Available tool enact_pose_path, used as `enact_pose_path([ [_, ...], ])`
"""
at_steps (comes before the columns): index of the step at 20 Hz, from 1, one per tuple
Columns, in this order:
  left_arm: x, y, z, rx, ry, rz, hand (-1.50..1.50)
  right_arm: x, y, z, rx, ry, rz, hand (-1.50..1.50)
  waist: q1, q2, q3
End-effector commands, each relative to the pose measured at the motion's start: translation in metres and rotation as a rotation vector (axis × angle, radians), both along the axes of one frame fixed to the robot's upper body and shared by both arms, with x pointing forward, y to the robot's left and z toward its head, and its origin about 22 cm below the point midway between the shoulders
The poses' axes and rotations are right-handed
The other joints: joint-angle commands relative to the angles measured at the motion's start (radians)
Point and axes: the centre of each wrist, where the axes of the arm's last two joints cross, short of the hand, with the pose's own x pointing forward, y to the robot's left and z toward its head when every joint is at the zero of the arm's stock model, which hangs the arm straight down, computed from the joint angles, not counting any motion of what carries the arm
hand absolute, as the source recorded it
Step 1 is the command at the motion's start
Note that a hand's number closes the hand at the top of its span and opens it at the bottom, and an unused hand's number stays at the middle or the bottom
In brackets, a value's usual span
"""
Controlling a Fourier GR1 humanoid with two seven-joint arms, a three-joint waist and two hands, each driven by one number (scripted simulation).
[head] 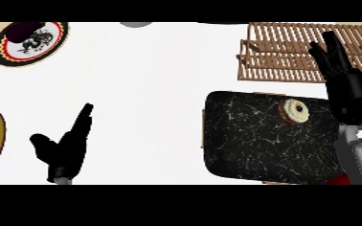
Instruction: Pick the cupcake from the tray and place it in the tiered shelf
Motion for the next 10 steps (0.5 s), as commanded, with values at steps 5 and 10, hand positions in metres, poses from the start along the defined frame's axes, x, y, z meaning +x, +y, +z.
enact_pose_path([
  [5, -0.080, 0.032, 0.033, 0.045, 0.160, 0.047, 0.00, -0.024, -0.090, 0.024, -0.064, -0.021, -0.227, 1.50, -0.083, -0.010, 0.019],
  [10, -0.124, 0.045, 0.045, 0.042, 0.245, 0.068, 0.00, -0.054, -0.144, -0.023, -0.095, 0.351, -0.448, 1.50, -0.115, 0.002, 0.015],
])
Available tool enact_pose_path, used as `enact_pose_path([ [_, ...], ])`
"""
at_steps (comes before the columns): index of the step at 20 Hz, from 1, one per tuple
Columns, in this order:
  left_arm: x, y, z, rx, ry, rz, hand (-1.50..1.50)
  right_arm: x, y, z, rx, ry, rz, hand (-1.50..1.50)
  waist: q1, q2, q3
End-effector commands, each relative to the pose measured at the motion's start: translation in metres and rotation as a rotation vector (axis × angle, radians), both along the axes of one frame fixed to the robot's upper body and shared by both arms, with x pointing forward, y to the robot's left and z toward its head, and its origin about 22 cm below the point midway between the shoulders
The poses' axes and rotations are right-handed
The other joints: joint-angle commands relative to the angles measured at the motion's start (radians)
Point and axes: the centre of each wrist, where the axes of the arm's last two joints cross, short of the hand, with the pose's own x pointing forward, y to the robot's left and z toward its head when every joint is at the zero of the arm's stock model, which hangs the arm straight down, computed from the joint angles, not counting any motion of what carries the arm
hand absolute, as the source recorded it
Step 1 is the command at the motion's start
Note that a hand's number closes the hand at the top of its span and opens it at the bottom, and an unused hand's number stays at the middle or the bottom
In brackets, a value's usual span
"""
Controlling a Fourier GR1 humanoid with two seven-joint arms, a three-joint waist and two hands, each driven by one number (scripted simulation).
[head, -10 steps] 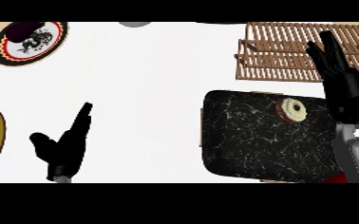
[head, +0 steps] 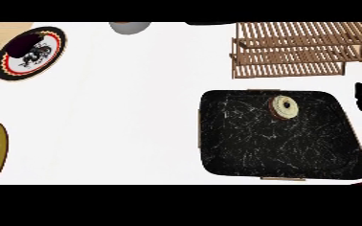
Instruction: Pick the cupcake from the tray and place it in the tiered shelf
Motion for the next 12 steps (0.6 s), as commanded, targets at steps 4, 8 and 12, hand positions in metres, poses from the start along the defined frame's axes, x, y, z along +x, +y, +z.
enact_pose_path([
  [4, 0.085, -0.017, 0.019, -0.062, -0.356, -0.012, 0.00, -0.017, -0.028, -0.018, 0.088, 0.077, -0.014, -1.50, -0.064, 0.018, -0.046],
  [8, 0.089, -0.003, 0.020, -0.035, -0.341, -0.003, 0.00, -0.010, -0.020, 0.002, 0.058, 0.098, 0.173, -1.50, -0.072, 0.008, -0.051],
  [12, 0.086, -0.006, 0.018, -0.034, -0.329, 0.002, 0.00, -0.008, -0.016, 0.006, 0.060, 0.158, 0.298, -1.50, -0.074, 0.008, -0.053],
])
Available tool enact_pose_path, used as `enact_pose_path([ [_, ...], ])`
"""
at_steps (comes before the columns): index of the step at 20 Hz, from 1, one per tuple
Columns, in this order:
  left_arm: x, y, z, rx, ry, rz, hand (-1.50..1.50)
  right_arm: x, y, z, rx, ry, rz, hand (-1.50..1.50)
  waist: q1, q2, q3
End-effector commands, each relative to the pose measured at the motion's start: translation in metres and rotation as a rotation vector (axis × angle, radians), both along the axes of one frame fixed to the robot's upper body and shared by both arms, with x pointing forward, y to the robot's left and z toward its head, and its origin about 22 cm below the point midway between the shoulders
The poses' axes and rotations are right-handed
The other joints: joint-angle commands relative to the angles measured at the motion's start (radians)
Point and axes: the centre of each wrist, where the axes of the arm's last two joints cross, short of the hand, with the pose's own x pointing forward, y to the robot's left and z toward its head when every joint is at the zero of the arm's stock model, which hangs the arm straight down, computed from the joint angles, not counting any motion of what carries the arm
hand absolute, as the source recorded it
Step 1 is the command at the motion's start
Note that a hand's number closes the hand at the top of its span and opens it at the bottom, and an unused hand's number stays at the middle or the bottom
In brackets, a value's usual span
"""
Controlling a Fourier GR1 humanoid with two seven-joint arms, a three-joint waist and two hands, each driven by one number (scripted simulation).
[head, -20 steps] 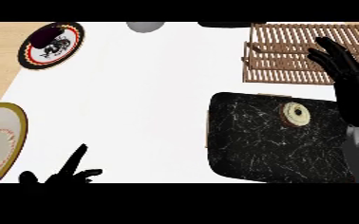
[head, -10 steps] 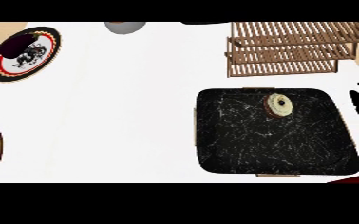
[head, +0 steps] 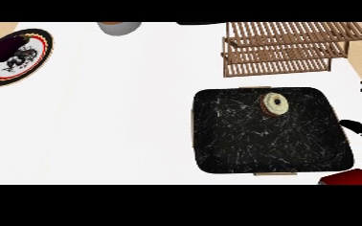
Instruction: Pick the cupcake from the tray and place it in the tiered shelf
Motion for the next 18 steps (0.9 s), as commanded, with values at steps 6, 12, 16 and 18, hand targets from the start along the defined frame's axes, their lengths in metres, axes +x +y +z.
enact_pose_path([
  [6, 0.098, -0.034, 0.021, -0.119, -0.436, -0.144, 0.00, 0.012, 0.004, 0.046, -0.104, 0.135, 0.202, -1.50, -0.023, 0.005, -0.030],
  [12, 0.103, -0.034, 0.020, -0.128, -0.453, -0.153, 0.00, 0.024, 0.014, 0.065, -0.187, 0.224, 0.137, -1.50, -0.011, 0.012, -0.031],
  [16, 0.106, -0.033, 0.017, -0.115, -0.447, -0.162, 0.00, 0.033, 0.025, 0.080, -0.249, 0.288, 0.094, -1.50, -0.002, 0.016, -0.032],
  [18, 0.108, -0.035, 0.017, -0.126, -0.464, -0.170, 0.00, 0.036, 0.028, 0.081, -0.273, 0.317, 0.071, -1.50, 0.007, 0.017, -0.030],
])
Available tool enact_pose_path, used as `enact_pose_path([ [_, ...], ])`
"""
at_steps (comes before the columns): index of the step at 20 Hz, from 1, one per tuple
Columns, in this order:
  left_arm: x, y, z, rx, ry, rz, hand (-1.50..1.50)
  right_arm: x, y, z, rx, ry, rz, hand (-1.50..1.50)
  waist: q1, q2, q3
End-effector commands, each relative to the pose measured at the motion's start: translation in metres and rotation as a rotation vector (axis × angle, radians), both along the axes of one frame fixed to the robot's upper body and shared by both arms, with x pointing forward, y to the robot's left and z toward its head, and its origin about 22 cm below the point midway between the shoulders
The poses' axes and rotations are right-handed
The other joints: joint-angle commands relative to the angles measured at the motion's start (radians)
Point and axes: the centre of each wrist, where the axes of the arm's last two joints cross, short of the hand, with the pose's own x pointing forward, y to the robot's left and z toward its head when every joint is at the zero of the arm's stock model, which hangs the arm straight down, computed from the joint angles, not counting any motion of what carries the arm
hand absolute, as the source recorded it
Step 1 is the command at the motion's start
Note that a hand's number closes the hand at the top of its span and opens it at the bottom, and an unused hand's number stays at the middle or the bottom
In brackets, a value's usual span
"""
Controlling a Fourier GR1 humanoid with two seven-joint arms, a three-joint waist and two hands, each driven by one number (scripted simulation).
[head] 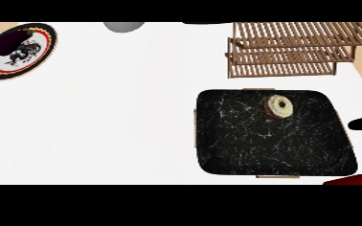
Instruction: Pick the cupcake from the tray and place it in the tiered shelf
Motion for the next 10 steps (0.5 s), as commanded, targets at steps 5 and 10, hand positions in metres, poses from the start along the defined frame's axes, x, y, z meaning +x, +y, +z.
enact_pose_path([
  [5, 0.108, -0.041, 0.026, -0.104, -0.422, -0.260, 0.00, 0.016, 0.031, -0.002, -0.078, 0.162, -0.044, -1.50, 0.003, 0.013, -0.012],
  [10, 0.114, -0.044, 0.022, -0.104, -0.420, -0.256, 0.00, 0.021, 0.048, 0.006, -0.141, 0.196, -0.002, -1.50, -0.016, 0.007, -0.011],
])
